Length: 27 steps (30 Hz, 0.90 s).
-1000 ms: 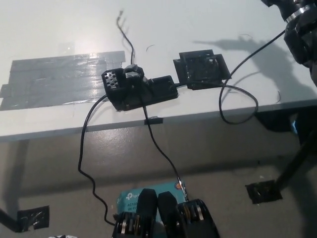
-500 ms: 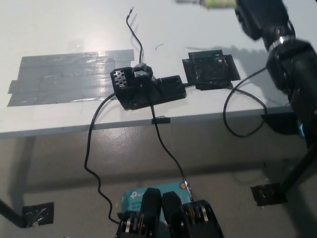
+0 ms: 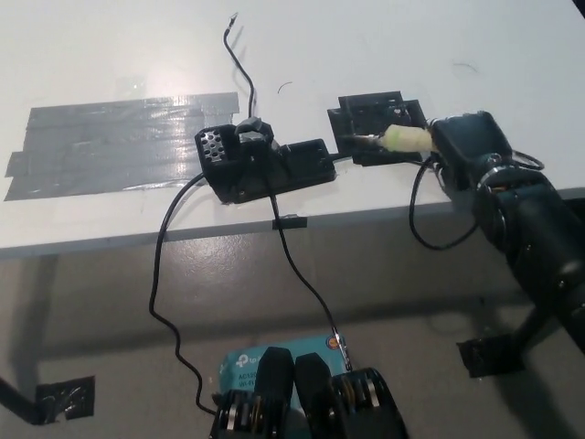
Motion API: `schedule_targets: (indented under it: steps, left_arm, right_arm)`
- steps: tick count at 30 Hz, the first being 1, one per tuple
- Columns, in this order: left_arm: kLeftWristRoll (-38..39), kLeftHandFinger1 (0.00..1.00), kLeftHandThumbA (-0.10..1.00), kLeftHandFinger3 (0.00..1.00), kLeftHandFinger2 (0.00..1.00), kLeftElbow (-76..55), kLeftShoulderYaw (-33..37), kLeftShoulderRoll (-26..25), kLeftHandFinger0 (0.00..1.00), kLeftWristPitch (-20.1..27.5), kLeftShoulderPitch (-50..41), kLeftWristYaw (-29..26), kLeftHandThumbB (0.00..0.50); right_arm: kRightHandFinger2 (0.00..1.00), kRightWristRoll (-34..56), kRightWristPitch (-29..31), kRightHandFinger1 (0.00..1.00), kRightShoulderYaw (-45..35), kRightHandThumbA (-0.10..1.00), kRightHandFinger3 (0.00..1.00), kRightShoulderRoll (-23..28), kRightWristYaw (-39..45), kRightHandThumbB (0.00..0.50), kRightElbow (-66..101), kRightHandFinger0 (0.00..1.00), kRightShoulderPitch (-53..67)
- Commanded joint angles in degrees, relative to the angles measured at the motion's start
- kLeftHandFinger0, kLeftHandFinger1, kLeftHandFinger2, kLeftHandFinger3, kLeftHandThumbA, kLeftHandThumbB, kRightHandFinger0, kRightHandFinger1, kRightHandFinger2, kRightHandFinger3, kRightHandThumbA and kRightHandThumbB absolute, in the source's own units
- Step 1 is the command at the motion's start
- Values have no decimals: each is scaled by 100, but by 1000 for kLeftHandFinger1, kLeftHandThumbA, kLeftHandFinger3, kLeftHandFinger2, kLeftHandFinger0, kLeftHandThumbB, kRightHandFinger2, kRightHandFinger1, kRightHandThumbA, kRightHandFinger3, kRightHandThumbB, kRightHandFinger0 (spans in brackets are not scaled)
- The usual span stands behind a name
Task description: The robot uses its right hand to grab the soldering gun kept on the middle of the table and pulls it out of its base and keep it on the right side of the base
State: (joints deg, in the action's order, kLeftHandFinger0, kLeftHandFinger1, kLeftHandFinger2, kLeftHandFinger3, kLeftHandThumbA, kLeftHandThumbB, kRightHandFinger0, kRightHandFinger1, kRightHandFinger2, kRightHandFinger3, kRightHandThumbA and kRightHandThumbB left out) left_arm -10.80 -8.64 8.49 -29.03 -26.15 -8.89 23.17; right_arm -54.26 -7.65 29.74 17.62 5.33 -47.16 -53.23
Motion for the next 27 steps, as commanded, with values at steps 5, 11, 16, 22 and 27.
schedule_targets:
  steps: [5, 11, 16, 22, 27]
  left_arm:
    - [-122, 389, 579, 739, 539, -135, -90, -18, 376, -78, -77, 171, 280]
    - [-162, 413, 593, 738, 572, -137, -87, -42, 384, -78, -76, 242, 279]
    - [-211, 357, 595, 683, 506, -153, -110, -44, 312, -78, -78, 269, 278]
    - [-234, 339, 586, 713, 499, -134, -162, -11, 306, -78, -96, 312, 281]
    - [-275, 347, 592, 757, 485, -113, -190, 8, 304, -78, -91, 345, 285]
  right_arm:
    - [667, 742, -213, 486, -242, 55, 1000, 57, 1306, 34, 491, 343, -300]
    - [1000, 333, -294, 1000, 84, 668, 1000, 225, 1320, 356, 616, 1000, -308]
    - [1000, 176, -379, 1000, 357, 880, 1000, 316, 1592, 500, 685, 1000, -505]
    - [1000, 201, -460, 1000, 363, 1000, 1000, 404, 1763, 500, 988, 1000, -561]
    - [1000, 317, -486, 1000, 225, 1000, 1000, 521, 1878, 500, 1316, 1000, -549]
